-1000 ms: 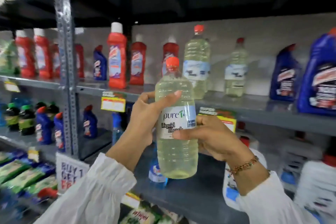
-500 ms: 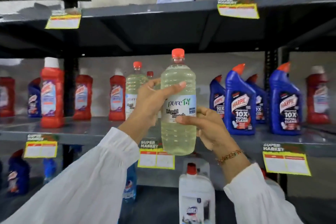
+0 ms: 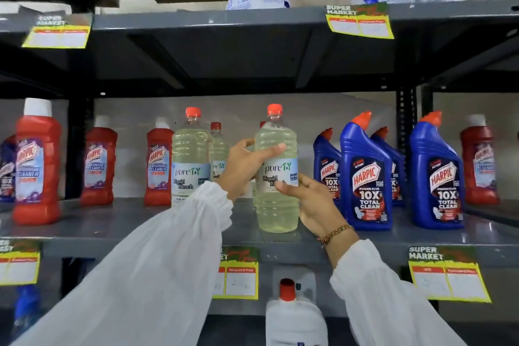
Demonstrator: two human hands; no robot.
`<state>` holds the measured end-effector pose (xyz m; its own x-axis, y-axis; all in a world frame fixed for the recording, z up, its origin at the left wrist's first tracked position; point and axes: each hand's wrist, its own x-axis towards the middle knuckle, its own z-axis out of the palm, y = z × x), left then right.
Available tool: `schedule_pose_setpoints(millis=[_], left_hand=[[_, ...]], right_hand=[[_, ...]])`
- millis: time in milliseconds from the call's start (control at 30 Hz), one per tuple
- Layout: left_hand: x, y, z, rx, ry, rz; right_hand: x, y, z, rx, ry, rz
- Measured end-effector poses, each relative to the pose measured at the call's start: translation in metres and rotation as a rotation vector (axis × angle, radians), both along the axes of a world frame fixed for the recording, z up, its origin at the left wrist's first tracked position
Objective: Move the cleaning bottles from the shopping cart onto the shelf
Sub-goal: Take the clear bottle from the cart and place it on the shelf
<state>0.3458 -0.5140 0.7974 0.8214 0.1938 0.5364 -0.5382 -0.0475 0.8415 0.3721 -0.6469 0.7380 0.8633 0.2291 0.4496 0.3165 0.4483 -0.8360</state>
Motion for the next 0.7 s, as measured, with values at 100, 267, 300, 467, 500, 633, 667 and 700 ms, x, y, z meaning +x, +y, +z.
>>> schedule_pose_setpoints(millis=[100, 267, 300, 467, 500, 633, 667, 700], left_hand=[[0.008, 0.005, 0.000, 0.036, 0.014, 0.000], [-0.012, 0.017, -0.008, 0.143, 0.027, -0.057], [-0.020, 0.028, -0.014, 0.127, -0.029, 0.002], [-0.094, 0.157, -0.082, -0.090, -0.439, 0.433], [-0.113, 0.192, -0.101, -0.102, -0.437, 0.530], [-0.193, 0.342, -0.210, -0.154, -0.228, 0.861], [-0.218, 0.380, -0.246, -0.163, -0.133, 0.963], [-0.247, 0.418, -0.286, -0.185, -0.012, 1.072]], right_hand=[[0.004, 0.003, -0.001, -0.012, 0.003, -0.003], [-0.014, 0.025, -0.008, -0.108, -0.206, -0.459], [-0.025, 0.038, -0.013, -0.123, -0.324, -0.658], [-0.091, 0.156, -0.069, -0.101, -0.989, -0.856], [-0.106, 0.189, -0.084, -0.125, -1.011, -0.733], [-0.162, 0.350, -0.171, -0.291, -0.857, -0.188], [-0.181, 0.393, -0.199, -0.357, -0.792, -0.059], [-0.201, 0.435, -0.231, -0.447, -0.709, 0.074]])
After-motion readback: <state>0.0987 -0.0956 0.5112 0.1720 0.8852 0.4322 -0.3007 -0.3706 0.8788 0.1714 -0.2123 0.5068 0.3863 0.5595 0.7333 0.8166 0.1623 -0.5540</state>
